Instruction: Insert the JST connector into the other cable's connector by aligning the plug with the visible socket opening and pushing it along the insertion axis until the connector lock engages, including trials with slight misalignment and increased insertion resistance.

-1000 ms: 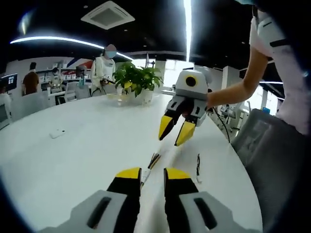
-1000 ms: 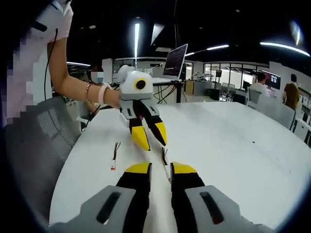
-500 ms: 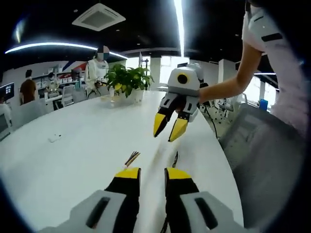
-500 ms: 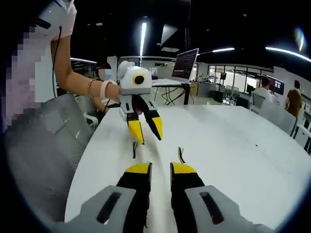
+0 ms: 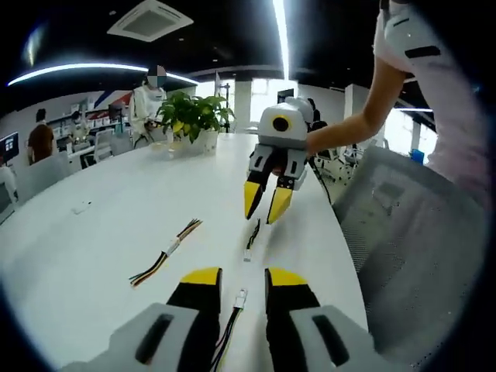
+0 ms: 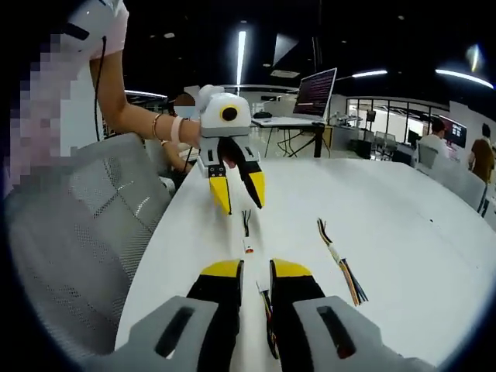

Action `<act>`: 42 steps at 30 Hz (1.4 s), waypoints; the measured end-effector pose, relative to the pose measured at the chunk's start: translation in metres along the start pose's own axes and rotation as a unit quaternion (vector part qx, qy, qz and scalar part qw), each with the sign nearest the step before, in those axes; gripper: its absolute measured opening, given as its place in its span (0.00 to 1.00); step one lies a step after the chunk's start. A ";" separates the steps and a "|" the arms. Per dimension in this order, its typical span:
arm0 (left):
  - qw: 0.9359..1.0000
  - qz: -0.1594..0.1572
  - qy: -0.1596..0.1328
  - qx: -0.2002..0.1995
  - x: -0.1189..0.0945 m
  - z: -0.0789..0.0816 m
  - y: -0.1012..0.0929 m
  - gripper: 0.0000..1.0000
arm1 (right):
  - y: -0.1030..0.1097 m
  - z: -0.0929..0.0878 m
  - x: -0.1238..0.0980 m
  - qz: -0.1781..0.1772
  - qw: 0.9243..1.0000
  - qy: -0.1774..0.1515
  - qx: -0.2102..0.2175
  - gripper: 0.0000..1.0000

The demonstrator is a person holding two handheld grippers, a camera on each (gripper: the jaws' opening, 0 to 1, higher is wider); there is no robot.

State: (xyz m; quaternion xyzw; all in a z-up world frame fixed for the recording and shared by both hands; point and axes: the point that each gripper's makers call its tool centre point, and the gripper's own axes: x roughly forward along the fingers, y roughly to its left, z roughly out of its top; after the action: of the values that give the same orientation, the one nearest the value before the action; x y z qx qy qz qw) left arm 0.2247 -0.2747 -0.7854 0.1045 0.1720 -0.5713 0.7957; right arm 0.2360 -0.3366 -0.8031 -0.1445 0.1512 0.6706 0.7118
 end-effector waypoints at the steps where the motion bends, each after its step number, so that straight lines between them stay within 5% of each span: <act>1: 1.000 0.000 0.000 0.002 0.001 -0.002 0.000 0.17 | 0.000 -0.004 0.001 0.001 1.000 0.000 -0.001 0.10; 9: 0.999 0.002 0.032 -0.004 0.015 -0.044 0.008 0.19 | -0.006 -0.031 0.010 -0.001 1.000 0.020 -0.006 0.10; 14: 1.000 0.004 0.024 0.005 0.022 -0.052 0.008 0.18 | -0.010 -0.042 0.013 -0.001 1.000 0.024 -0.006 0.12; 22: 1.000 0.002 0.012 0.006 0.023 -0.057 0.016 0.14 | -0.007 -0.046 0.017 0.002 1.000 0.027 -0.001 0.07; 42: 0.999 -0.029 -0.010 0.017 0.029 -0.046 -0.002 0.03 | 0.005 -0.031 0.024 0.009 1.000 0.013 -0.012 0.07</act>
State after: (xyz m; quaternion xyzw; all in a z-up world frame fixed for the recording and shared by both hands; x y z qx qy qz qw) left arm 0.2238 -0.2840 -0.8391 0.1073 0.1572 -0.5980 0.7785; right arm 0.2314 -0.3277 -0.8414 -0.1601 0.1542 0.6768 0.7018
